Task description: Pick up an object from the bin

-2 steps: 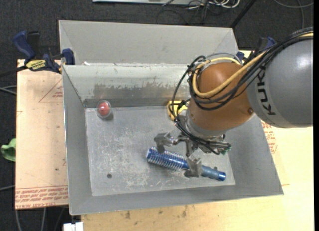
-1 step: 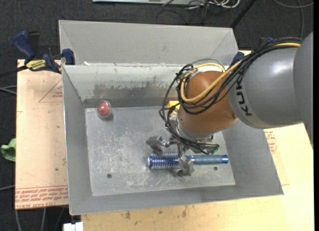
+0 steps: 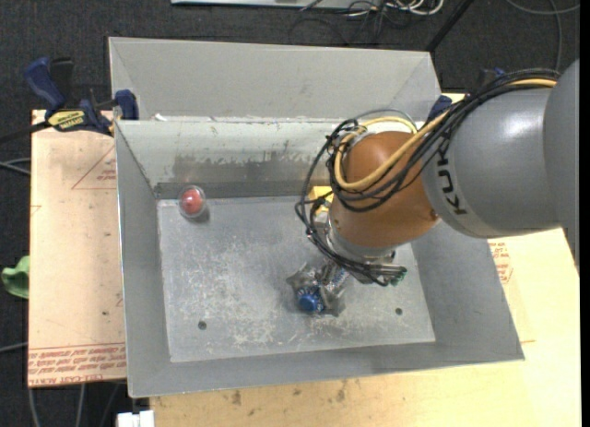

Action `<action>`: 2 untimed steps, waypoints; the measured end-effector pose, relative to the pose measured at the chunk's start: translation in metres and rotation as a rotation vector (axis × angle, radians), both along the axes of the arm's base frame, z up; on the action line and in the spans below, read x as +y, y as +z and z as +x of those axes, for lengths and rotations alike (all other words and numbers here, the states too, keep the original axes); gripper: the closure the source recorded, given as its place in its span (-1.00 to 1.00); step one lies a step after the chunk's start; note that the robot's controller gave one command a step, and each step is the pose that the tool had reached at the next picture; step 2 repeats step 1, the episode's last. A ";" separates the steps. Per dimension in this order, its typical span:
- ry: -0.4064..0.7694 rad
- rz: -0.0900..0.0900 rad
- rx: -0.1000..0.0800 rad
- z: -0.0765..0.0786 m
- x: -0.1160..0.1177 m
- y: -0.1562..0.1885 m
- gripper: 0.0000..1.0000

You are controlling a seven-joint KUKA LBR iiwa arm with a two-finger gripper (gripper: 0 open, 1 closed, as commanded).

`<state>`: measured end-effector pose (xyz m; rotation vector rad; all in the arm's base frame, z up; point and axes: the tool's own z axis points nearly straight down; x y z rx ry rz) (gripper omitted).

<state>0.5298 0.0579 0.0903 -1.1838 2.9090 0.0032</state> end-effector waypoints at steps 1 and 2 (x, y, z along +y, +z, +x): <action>-0.047 0.000 -0.009 0.004 -0.003 0.149 1.00; -0.047 0.000 -0.009 0.004 -0.003 0.149 1.00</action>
Offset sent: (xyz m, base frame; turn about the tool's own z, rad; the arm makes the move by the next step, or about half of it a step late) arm 0.0022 -0.0036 0.1456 0.0436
